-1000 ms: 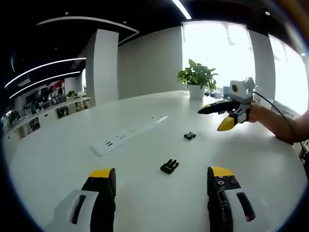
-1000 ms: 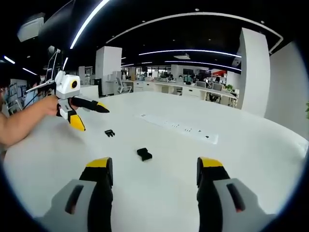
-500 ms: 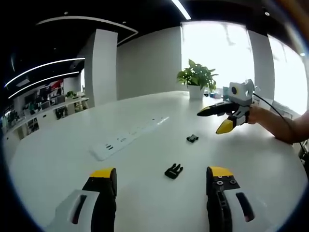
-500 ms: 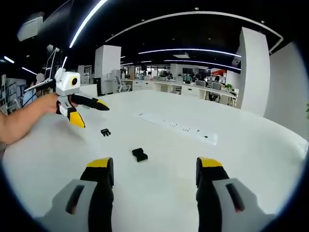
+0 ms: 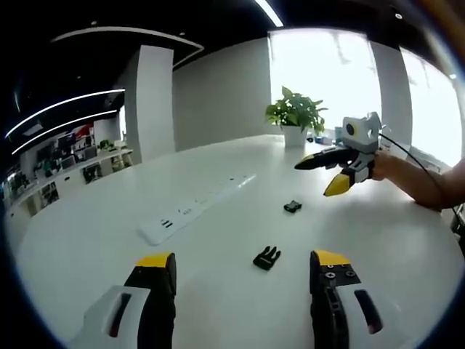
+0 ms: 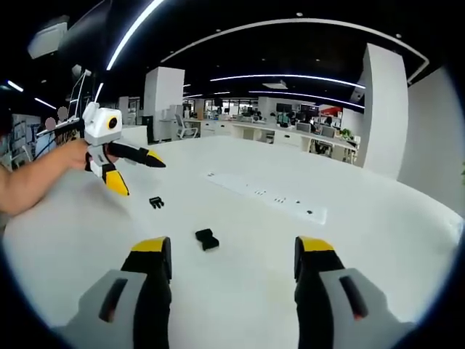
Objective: Snap the two parts of the plastic buckle together until the buckle closes and remains connected.
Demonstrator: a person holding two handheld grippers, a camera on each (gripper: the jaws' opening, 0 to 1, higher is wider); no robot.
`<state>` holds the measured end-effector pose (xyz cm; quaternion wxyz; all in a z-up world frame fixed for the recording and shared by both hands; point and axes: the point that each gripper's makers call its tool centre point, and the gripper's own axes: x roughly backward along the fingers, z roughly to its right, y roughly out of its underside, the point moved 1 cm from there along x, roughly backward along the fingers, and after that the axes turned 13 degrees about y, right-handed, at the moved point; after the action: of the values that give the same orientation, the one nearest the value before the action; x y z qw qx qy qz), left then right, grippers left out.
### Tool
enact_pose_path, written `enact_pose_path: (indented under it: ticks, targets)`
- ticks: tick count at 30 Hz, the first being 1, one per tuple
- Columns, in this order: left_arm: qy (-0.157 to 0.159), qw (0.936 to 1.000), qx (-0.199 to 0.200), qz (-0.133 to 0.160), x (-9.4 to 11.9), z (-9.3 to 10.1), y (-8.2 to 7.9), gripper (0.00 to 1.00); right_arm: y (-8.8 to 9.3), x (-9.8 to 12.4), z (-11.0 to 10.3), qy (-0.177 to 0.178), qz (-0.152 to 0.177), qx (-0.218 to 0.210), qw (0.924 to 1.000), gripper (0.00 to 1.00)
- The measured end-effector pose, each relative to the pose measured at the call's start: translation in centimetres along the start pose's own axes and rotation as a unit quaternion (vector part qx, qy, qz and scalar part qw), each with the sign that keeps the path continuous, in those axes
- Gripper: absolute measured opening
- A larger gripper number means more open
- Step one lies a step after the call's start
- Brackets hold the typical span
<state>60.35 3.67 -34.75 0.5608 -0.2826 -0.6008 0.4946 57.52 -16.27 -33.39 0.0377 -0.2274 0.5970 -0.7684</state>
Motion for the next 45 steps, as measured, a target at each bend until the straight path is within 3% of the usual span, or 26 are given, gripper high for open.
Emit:
enact_pose_path:
  ticks: [24, 28, 40, 45]
  targets:
    - [0.013, 0.9999, -0.004, 0.000, -0.4, -0.7, -0.4, 0.73, -0.1, -0.8, 0.5, -0.005, 0.000, 0.010, 0.9999, 0.66]
    - [0.021, 0.9997, -0.011, 0.000, -0.6, -0.8, -0.4, 0.68, 0.0, -0.8, 0.5, -0.008, -0.002, 0.013, 0.9999, 0.65]
    - [0.029, 0.9994, -0.016, 0.009, -0.6, -0.9, -1.0, 0.70, -0.3, -1.4, 0.8, -0.010, -0.003, 0.019, 0.9998, 0.62]
    - [0.041, 0.9989, -0.019, -0.007, -0.9, -1.1, -0.6, 0.67, -0.6, -1.7, 0.9, -0.016, 0.000, 0.025, 0.9996, 0.61]
